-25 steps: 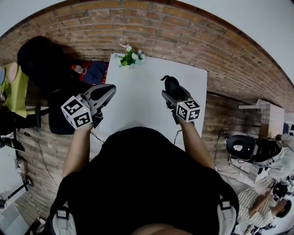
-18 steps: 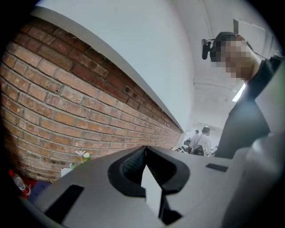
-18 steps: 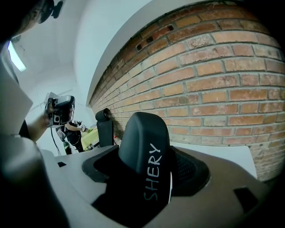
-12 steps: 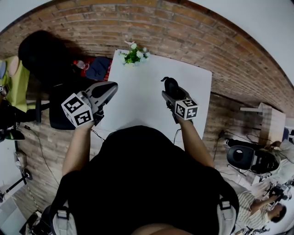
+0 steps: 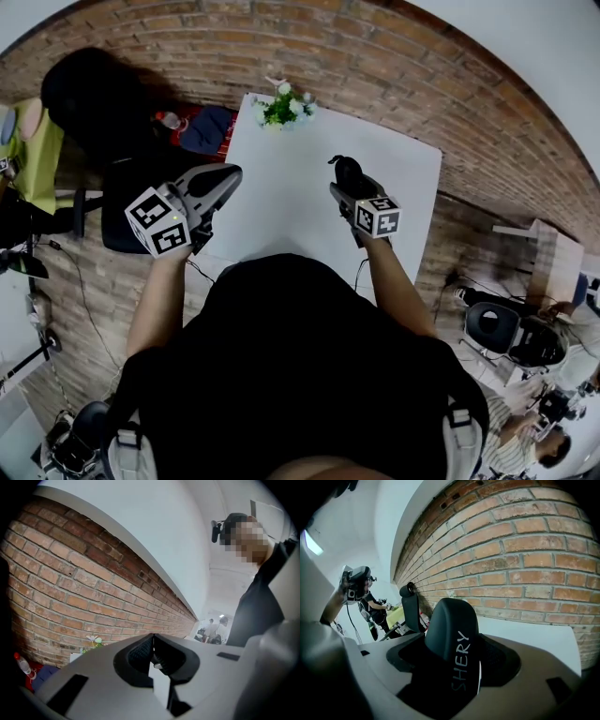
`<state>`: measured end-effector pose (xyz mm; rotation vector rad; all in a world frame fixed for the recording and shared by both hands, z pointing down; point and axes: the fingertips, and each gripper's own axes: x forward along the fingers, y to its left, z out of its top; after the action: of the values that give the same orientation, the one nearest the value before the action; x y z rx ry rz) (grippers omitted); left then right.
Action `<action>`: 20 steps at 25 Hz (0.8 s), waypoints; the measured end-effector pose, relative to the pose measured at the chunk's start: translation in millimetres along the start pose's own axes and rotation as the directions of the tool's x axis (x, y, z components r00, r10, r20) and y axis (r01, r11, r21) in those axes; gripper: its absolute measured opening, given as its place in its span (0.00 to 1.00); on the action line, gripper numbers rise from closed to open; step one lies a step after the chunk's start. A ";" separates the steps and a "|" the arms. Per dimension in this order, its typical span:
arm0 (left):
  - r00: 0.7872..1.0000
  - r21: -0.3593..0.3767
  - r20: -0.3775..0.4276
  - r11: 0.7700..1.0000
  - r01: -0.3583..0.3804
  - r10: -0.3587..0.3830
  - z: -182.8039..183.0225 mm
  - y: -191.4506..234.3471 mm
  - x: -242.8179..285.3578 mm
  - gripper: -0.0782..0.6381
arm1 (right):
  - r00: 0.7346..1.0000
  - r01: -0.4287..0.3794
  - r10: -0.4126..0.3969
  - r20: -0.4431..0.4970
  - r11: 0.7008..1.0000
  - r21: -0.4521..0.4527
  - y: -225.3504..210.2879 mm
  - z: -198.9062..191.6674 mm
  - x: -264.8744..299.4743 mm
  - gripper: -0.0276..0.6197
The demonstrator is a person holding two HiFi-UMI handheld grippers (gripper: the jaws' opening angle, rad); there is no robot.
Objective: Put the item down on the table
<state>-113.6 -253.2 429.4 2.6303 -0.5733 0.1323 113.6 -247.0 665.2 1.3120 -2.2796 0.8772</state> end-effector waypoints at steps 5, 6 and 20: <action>1.000 -0.006 0.002 1.000 -0.010 0.010 0.0 5.2 -1.0 0.13 | 0.999 -0.003 0.004 -0.033 1.000 0.009 -3.2 -7.8 13.0 0.58; 1.000 -0.008 0.004 1.000 -0.011 0.011 -0.3 5.7 -0.8 0.13 | 0.999 -0.004 0.004 -0.042 1.000 0.010 -4.4 -10.6 15.7 0.58; 1.000 0.001 -0.005 1.000 -0.021 0.021 -0.5 5.3 0.9 0.13 | 0.986 0.035 -0.037 -0.160 0.999 -0.012 -25.8 -49.7 45.3 0.58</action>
<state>-115.0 -257.7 432.2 2.6250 -0.5992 0.1452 113.6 -252.1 737.1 1.2278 -2.1277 0.9237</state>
